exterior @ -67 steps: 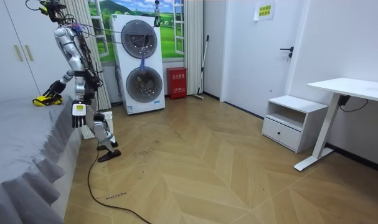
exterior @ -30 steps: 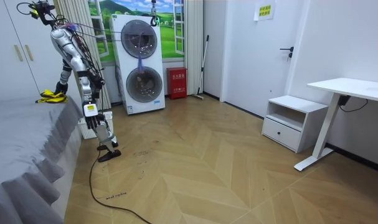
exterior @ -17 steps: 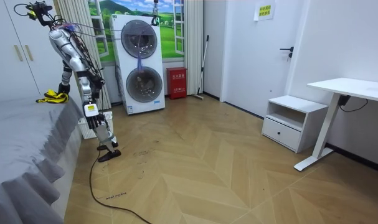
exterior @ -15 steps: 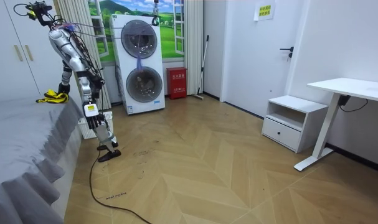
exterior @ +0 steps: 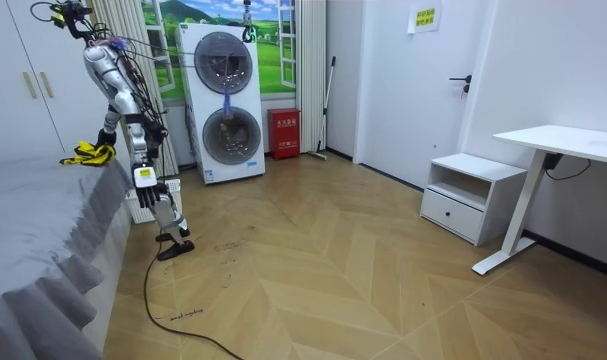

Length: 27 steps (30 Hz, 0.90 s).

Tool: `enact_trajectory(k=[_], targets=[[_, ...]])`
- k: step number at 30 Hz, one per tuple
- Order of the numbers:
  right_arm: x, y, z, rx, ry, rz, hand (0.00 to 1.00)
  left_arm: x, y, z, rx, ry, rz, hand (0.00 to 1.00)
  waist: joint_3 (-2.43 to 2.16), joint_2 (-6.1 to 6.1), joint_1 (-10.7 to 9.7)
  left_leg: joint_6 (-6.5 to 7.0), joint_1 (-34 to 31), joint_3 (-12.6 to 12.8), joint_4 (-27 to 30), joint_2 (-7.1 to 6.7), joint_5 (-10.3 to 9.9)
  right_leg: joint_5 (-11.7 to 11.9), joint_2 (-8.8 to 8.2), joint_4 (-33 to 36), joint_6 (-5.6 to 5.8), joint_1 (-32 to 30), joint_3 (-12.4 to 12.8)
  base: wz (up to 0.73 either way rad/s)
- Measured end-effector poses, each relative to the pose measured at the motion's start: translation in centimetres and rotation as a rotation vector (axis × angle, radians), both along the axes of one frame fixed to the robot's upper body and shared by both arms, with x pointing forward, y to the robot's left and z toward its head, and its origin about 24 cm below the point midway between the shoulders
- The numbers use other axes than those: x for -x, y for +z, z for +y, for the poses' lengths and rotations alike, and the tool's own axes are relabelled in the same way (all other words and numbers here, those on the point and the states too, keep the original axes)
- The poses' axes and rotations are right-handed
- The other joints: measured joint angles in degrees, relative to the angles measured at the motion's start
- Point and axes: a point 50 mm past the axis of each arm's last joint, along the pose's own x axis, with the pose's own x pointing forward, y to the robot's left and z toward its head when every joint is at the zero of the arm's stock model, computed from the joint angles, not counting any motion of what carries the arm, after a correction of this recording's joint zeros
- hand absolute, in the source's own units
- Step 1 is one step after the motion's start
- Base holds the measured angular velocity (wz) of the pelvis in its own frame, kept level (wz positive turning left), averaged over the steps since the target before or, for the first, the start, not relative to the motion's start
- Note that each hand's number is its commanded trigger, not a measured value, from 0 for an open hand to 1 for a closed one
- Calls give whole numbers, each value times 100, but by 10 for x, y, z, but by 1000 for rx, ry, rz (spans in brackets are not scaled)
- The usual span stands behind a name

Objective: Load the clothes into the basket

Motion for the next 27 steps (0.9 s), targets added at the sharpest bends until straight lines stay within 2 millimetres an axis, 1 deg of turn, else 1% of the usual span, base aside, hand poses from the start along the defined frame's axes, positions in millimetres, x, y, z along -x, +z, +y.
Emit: enact_trajectory(k=[2,3,4,5,6,7,8,9,10,11,12,13,15,16,17,18,19,20,21,23,24,25,26,27], targets=[[1,2,0,-1,6,-19,100,2,0,1,-1,13,-3,0,-11,-17,-36,0,194,1,-44,-14,0,-16,-2,-100,17,212,19,-7],[-1,4,1,-4,24,-40,100,3,1,3,-4,23,-6,0,-26,-43,-89,0,297,36,-65,-13,0,-19,-2,-169,22,333,26,0],[-3,8,4,-7,53,-67,100,3,1,4,-10,23,-7,0,-48,-79,-161,-1,375,36,-76,-13,1,-19,-1,-171,22,403,40,-3],[-3,9,5,-8,66,-81,100,3,2,5,-11,23,-8,0,-53,-104,-179,-1,437,42,-86,-11,1,-19,3,-175,22,461,49,-6],[-3,11,6,-14,83,-98,100,4,2,5,-12,23,-11,0,-75,-149,-218,-1,585,49,-128,-10,1,-20,12,-195,23,584,58,-5],[-2,12,6,-23,86,-108,100,6,2,4,-11,24,-8,0,-86,-185,-294,-2,777,66,-168,-13,1,-20,14,-273,25,803,55,0],[-1,12,6,-28,86,-113,100,7,2,4,-10,27,-8,0,-88,-207,-326,-2,875,70,-180,-18,1,-31,12,-283,39,895,63,-3],[-1,15,5,-31,82,-128,100,7,2,4,-12,26,-12,0,-85,-264,-365,-2,1061,113,-209,-27,0,-67,12,-286,58,1014,147,-19],[-7,22,5,-36,80,-168,100,8,2,5,-15,27,-14,0,-81,-288,-411,-2,1225,186,-278,-26,-1,-85,19,-276,63,1105,225,-24],[-11,27,5,-40,79,-198,100,8,2,5,-16,30,-15,0,-79,-291,-455,-3,1284,192,-311,-23,-3,-85,29,-280,64,1147,256,-25],[-17,37,6,-39,85,-256,100,7,3,6,-18,32,-20,0,-91,-300,-541,-5,1360,204,-383,-22,-6,-85,46,-277,68,1167,310,-16],[-22,46,7,-32,95,-304,100,2,4,6,-20,31,-37,0,-87,-316,-614,-4,1417,230,-392,-18,-7,-75,73,-277,71,1219,332,-14],[-26,55,9,-25,114,-346,100,2,5,6,-24,32,-37,0,-97,-332,-638,-7,1526,341,-446,-2,-11,-64,92,-272,62,1291,348,-22],[-27,57,8,-23,118,-357,100,-1,5,6,-24,27,-36,0,-96,-337,-712,-17,1626,390,-469,8,-24,-51,97,-285,61,1350,405,-24],[-27,57,8,-23,117,-358,100,-1,5,5,-25,21,-33,0,-100,-331,-721,-21,1663,419,-478,13,-35,-54,103,-278,64,1367,446,-25],[-26,59,6,-19,109,-361,100,-2,5,5,-25,15,-32,0,-95,-308,-725,-26,1737,499,-485,32,-62,-55,122,-278,65,1408,504,-29],[-26,60,3,-11,102,-362,100,-5,5,5,-28,3,-31,0,-95,-284,-789,-28,1778,529,-488,37,-78,-55,142,-274,65,1426,573,-30],[-25,60,2,-11,95,-363,100,-4,5,5,-29,-2,-25,0,-93,-270,-807,-28,1804,567,-499,41,-84,-55,164,-272,65,1434,614,-33],[-23,60,-1,-12,78,-360,100,-3,4,5,-25,-5,-15,0,-100,-246,-821,-34,1867,664,-544,53,-89,-55,188,-266,65,1436,670,-33],[-19,61,-6,-14,52,-354,100,-3,4,4,-13,-7,-5,0,-93,-220,-889,-43,1910,771,-556,71,-113,-55,195,-265,65,1431,795,-32],[-18,62,-9,-16,38,-357,100,-2,3,3,-4,0,5,0,-91,-200,-943,-53,1946,837,-565,87,-135,-54,221,-271,64,1425,860,-39],[-15,62,-13,-18,24,-359,100,-1,2,2,7,-1,13,0,-84,-180,-965,-68,2000,962,-569,107,-166,-54,291,-269,64,1429,969,-46],[-13,62,-14,-18,17,-359,100,0,2,1,10,0,18,0,-84,-166,-980,-78,2028,999,-568,119,-188,-52,302,-269,60,1435,1016,-48],[-11,62,-17,-19,4,-357,100,1,1,0,16,1,25,0,-93,-147,-1067,-90,2065,1096,-568,135,-208,-50,328,-269,58,1439,1111,-42]])
